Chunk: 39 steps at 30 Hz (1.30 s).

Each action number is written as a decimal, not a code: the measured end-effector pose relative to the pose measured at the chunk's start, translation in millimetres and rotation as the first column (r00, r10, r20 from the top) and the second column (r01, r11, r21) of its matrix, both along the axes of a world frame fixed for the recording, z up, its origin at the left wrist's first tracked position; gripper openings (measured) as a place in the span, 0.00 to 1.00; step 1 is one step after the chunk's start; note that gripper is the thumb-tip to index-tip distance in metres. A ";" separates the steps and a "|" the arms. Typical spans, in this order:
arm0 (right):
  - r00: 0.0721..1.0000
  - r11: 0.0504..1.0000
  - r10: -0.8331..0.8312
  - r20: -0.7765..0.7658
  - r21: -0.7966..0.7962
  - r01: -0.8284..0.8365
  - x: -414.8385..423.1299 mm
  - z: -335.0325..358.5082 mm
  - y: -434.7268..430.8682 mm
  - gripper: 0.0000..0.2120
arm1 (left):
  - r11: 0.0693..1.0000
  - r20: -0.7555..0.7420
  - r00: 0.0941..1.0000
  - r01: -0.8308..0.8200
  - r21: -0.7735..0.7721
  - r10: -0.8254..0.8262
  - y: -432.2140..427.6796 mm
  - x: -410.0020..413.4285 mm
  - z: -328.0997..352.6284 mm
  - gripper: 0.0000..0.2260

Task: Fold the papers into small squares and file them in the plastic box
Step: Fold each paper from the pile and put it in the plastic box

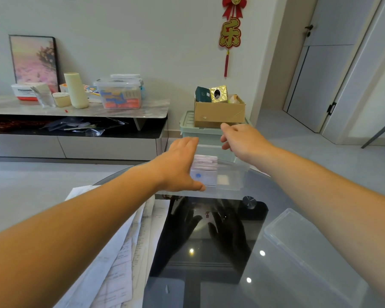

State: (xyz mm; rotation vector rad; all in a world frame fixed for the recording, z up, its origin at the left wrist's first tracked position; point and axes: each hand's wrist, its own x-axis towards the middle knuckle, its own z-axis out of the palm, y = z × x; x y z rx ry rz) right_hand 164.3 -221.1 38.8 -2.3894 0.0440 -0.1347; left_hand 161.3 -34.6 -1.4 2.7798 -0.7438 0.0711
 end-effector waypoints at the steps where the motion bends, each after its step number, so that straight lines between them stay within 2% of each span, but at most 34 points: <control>1: 0.999 0.999 0.016 0.052 -0.033 -0.015 -12.0 0.2 -3.5 0.26 | 0.999 0.000 1.000 -0.023 -0.035 0.023 5.9 -8.2 1.5 0.48; 4: 0.984 0.988 0.128 0.125 -0.108 -0.114 -61.2 -4.1 -8.3 0.18 | 0.989 0.004 0.994 -0.111 -0.097 0.112 28.0 -43.1 2.6 0.37; 7: 0.962 0.956 0.273 0.019 -0.118 -0.269 -123.4 -13.4 5.3 0.11 | 0.977 -0.030 0.980 -0.198 -0.076 0.196 59.4 -93.3 -3.7 0.25; 10: 0.918 0.908 0.390 -0.071 -0.135 -0.397 -182.1 -29.8 22.4 0.09 | 0.952 -0.032 0.952 -0.305 -0.022 0.304 91.3 -149.0 -9.8 0.18; 12: 0.886 0.872 0.450 -0.115 -0.159 -0.464 -212.9 -41.6 31.1 0.09 | 0.918 -0.067 0.918 -0.384 0.099 0.391 106.4 -182.3 -11.2 0.21; 14: 0.857 0.839 0.488 -0.164 -0.184 -0.513 -237.2 -50.0 38.4 0.10 | 0.879 -0.098 0.887 -0.422 0.221 0.451 117.4 -207.3 -10.2 0.28; 16: 0.838 0.818 0.508 -0.200 -0.193 -0.542 -256.6 -56.6 43.7 0.10 | 0.860 -0.111 0.875 -0.428 0.277 0.471 123.9 -226.5 -9.4 0.33; 19: 0.833 0.810 0.508 -0.219 -0.207 -0.548 -277.5 -58.3 49.3 0.11 | 0.867 -0.150 0.879 -0.394 0.303 0.452 126.4 -250.1 -13.6 0.35; 22: 0.849 0.836 0.478 -0.226 -0.179 -0.519 -293.9 -56.9 49.4 0.09 | 0.895 -0.204 0.885 -0.364 0.258 0.419 123.2 -266.2 -23.6 0.34; 27: 0.881 0.883 0.424 -0.212 -0.120 -0.454 -314.3 -52.5 38.5 0.08 | 0.948 -0.193 0.932 -0.280 0.152 0.306 108.0 -287.4 -28.1 0.24; 30: 0.907 0.913 0.375 -0.189 -0.091 -0.397 -320.9 -55.3 30.7 0.09 | 0.967 -0.140 0.959 -0.235 0.093 0.247 94.1 -299.8 -25.3 0.12; 32: 0.913 0.920 0.370 -0.170 -0.074 -0.386 -323.1 -57.8 25.5 0.14 | 0.980 -0.089 0.977 -0.192 0.046 0.195 82.4 -308.5 -21.7 0.08; 33: 0.906 0.907 0.393 -0.159 -0.092 -0.410 -324.1 -58.7 22.3 0.21 | 0.987 -0.074 0.984 -0.163 0.013 0.163 74.9 -313.5 -19.0 0.08; 36: 0.851 0.811 0.510 -0.122 -0.260 -0.524 -324.8 -65.5 10.7 0.40 | 0.998 -0.029 0.999 -0.033 -0.053 0.031 48.4 -328.0 -12.4 0.09; 37: 0.837 0.789 0.534 -0.118 -0.286 -0.543 -324.1 -69.5 6.2 0.42 | 0.998 -0.033 0.999 0.010 -0.062 -0.012 39.6 -331.6 -13.1 0.09; 39: 0.834 0.791 0.537 -0.129 -0.267 -0.550 -323.3 -76.0 -1.0 0.38 | 0.994 -0.075 0.995 0.053 -0.095 -0.060 27.0 -335.1 -14.4 0.10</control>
